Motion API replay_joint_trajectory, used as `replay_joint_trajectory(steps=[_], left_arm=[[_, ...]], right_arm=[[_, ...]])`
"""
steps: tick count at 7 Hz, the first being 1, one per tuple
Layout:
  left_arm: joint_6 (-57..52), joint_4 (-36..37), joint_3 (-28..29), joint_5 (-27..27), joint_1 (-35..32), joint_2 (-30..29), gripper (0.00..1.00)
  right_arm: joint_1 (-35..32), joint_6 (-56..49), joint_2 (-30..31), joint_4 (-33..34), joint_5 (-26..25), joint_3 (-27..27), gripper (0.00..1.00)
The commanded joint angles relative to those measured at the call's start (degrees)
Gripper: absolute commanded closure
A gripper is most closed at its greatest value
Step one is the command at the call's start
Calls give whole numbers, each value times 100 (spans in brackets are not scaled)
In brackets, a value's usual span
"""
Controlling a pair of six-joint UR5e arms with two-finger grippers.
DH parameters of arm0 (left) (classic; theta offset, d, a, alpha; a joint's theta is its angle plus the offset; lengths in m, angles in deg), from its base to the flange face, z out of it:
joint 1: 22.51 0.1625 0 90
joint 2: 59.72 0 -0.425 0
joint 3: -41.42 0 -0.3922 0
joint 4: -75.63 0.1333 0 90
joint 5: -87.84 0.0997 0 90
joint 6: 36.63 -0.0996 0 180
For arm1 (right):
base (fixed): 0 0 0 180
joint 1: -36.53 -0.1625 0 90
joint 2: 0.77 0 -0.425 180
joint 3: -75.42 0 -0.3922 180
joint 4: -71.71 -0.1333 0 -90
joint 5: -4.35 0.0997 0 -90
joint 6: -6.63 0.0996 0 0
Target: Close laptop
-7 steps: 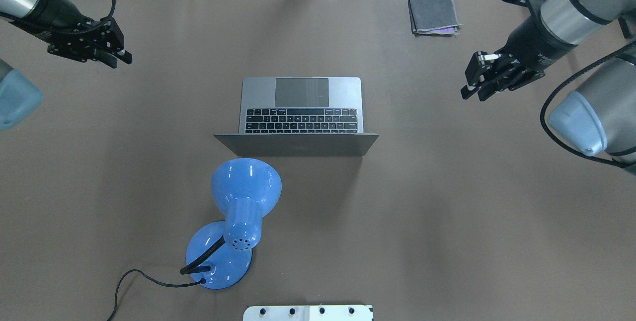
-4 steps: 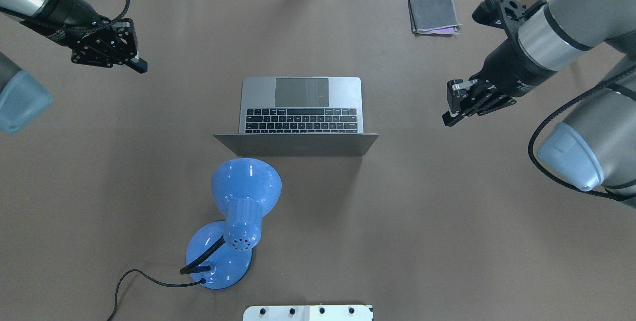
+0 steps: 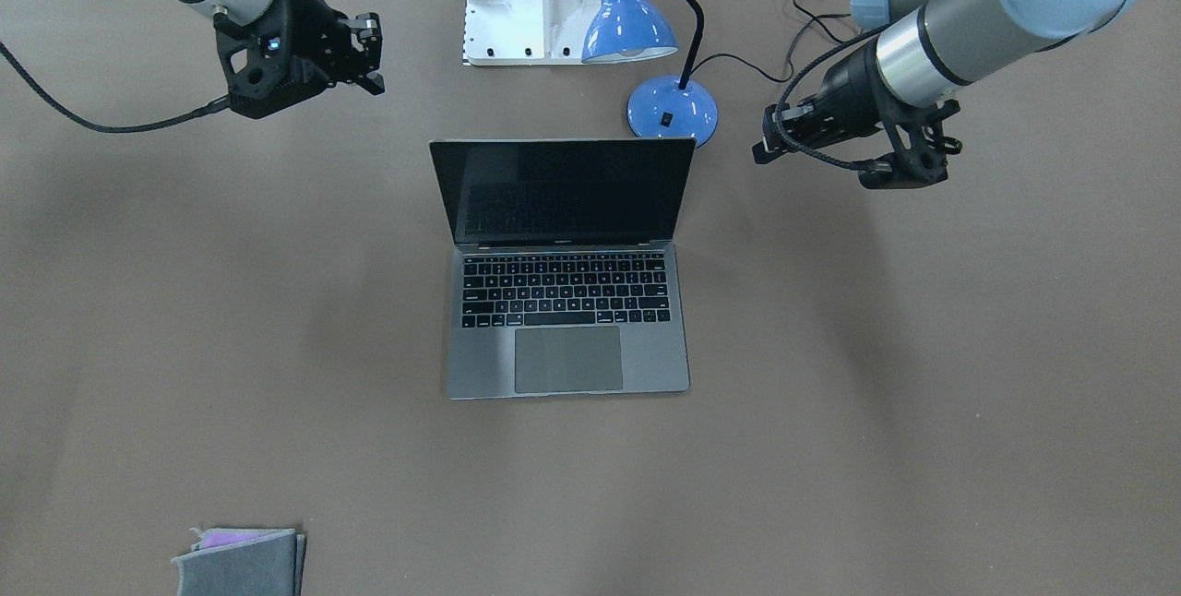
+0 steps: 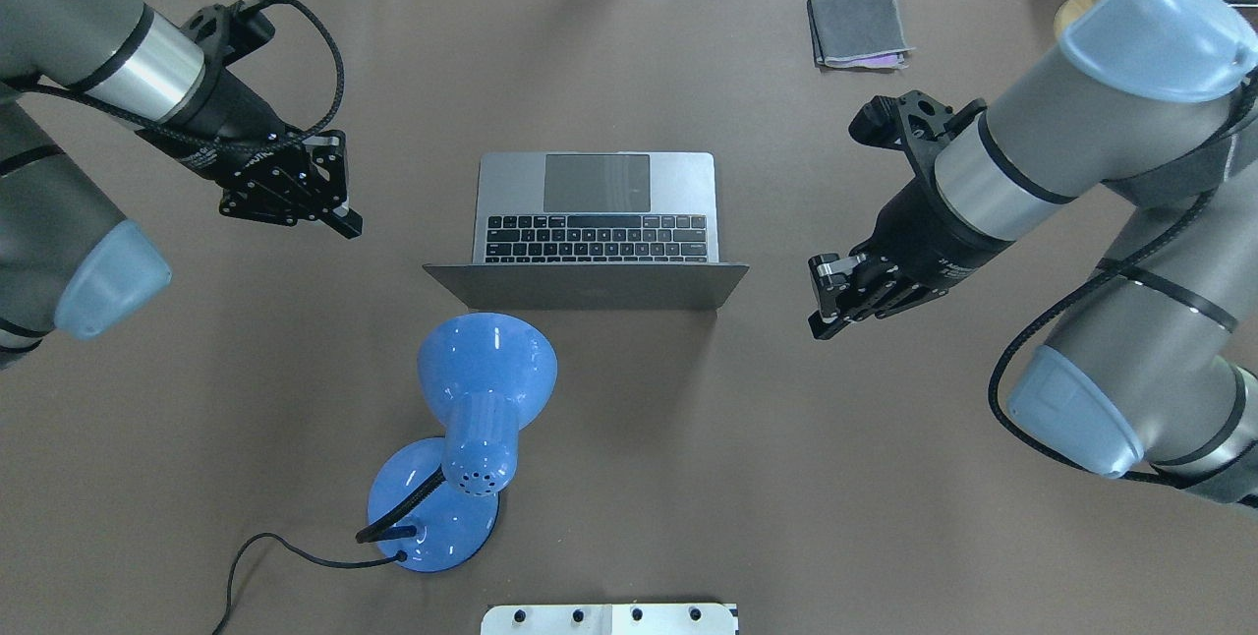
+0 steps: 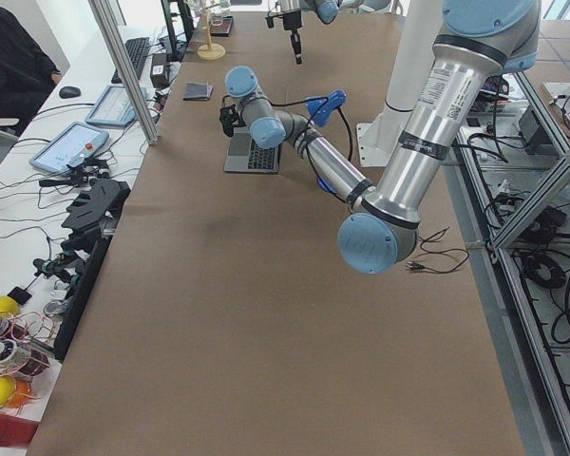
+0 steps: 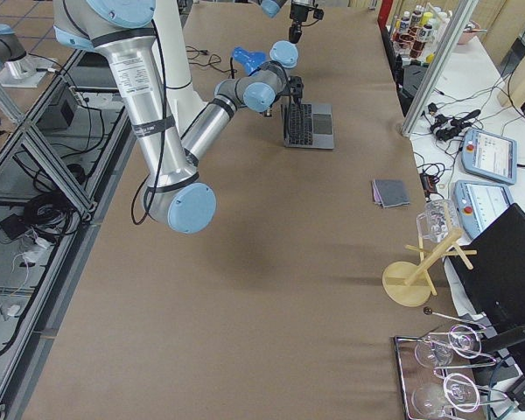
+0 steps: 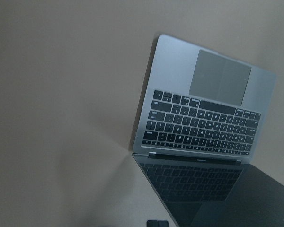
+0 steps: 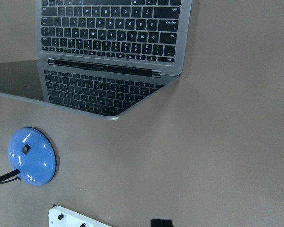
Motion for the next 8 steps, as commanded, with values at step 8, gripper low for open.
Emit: replay_joint_trajectory(steps=[8], left_arm=[[355, 17, -3, 329, 1056, 52, 100]], right_arm=[[683, 93, -113, -136, -599, -155, 100]])
